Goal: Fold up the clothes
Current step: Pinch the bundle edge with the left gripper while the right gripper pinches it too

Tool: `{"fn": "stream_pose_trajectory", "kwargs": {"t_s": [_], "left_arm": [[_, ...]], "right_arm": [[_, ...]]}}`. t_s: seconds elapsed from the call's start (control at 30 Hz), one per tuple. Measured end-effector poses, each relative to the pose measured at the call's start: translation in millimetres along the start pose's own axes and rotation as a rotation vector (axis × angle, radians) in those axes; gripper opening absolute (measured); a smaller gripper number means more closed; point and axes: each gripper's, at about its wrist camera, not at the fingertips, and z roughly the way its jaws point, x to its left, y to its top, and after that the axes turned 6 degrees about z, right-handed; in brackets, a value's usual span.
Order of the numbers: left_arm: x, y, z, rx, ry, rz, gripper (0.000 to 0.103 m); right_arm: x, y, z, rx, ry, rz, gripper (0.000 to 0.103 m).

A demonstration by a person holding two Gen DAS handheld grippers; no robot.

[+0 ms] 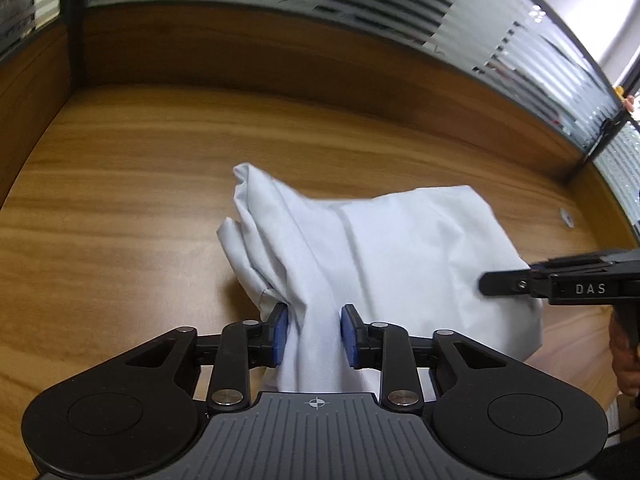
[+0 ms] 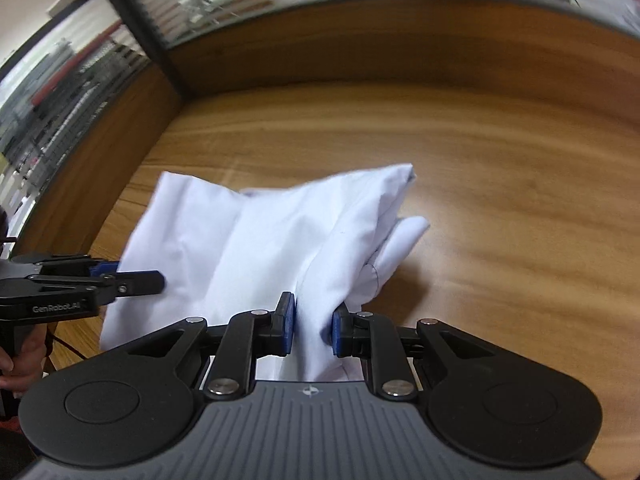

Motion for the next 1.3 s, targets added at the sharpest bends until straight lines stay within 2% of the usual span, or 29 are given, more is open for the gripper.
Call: {"fn": "stream_pose_trajectory", "kwargs": {"t_s": [0.1, 0.17, 0.2, 0.23, 0.33, 0.43, 0.67, 0.73, 0.8, 0.83, 0.9, 0.93, 0.97, 1.03, 1.2, 1.3], "left_arm": [[8.3, -9.6, 7.7, 0.029, 0.024, -0.026, 0.041], [16.3, -13.4, 10.8, 0.033, 0.028, -0.064, 0.049], [18.6, -14.2, 12.8, 0.03, 0.032, -0.076, 0.057], [20.6, -14.5, 15.3, 0.028, 0.039, -0.08, 0.067], [30.6, -15.6, 22.5, 0.037, 0.024, -0.087, 0.076], [39.4, -16.4, 30.0, 0.047, -0.017, -0.113, 0.078], [55.3, -20.2, 39.2, 0.061, -0.164, -0.214, 0.08], [49.4, -18.3, 42.9, 0.064, -0.18, -0.209, 0.086], [39.9, -16.2, 45.8, 0.066, -0.167, -0.173, 0.087], [35.7, -16.3, 44.3, 0.069, -0.155, -0.157, 0.083], [28.3, -14.8, 39.0, 0.06, -0.119, -0.138, 0.069], [24.3, -13.3, 35.2, 0.047, -0.101, -0.129, 0.058], [20.1, -11.7, 29.8, 0.03, -0.084, -0.118, 0.052], [9.5, -7.7, 19.5, 0.002, -0.074, -0.09, 0.038], [-33.3, 3.1, -1.7, -0.056, -0.053, 0.001, 0.037], [-63.3, 8.5, -6.5, -0.075, -0.047, 0.02, 0.037]], "right_arm": [[-17.8, -6.9, 4.0, 0.023, -0.005, 0.058, 0.028], [-29.7, -11.5, 6.7, 0.039, -0.009, 0.096, 0.035], [-35.4, -13.6, 7.8, 0.045, -0.009, 0.115, 0.036], [-39.6, -14.0, 7.2, 0.039, -0.005, 0.131, 0.043], [-48.7, -11.6, 11.7, 0.034, -0.023, 0.156, 0.072], [-56.6, -13.7, 18.7, 0.044, -0.006, 0.165, 0.075], [-59.4, -10.4, 41.3, 0.052, 0.075, 0.212, 0.075], [-54.8, -10.3, 41.6, 0.039, 0.076, 0.205, 0.076], [-50.2, -10.1, 41.9, 0.027, 0.076, 0.199, 0.075], [-47.9, -10.1, 42.1, 0.02, 0.076, 0.195, 0.07], [-43.3, -10.0, 42.4, 0.008, 0.077, 0.188, 0.056], [-41.0, -9.9, 42.5, 0.002, 0.077, 0.185, 0.044], [-38.7, -9.9, 42.7, -0.005, 0.077, 0.182, 0.034], [-36.2, -9.0, 35.9, -0.029, 0.075, 0.176, 0.027], [-40.2, -7.6, -3.5, -0.116, 0.086, 0.175, 0.025], [-53.6, -7.9, -32.5, -0.163, 0.094, 0.181, 0.025]]}}
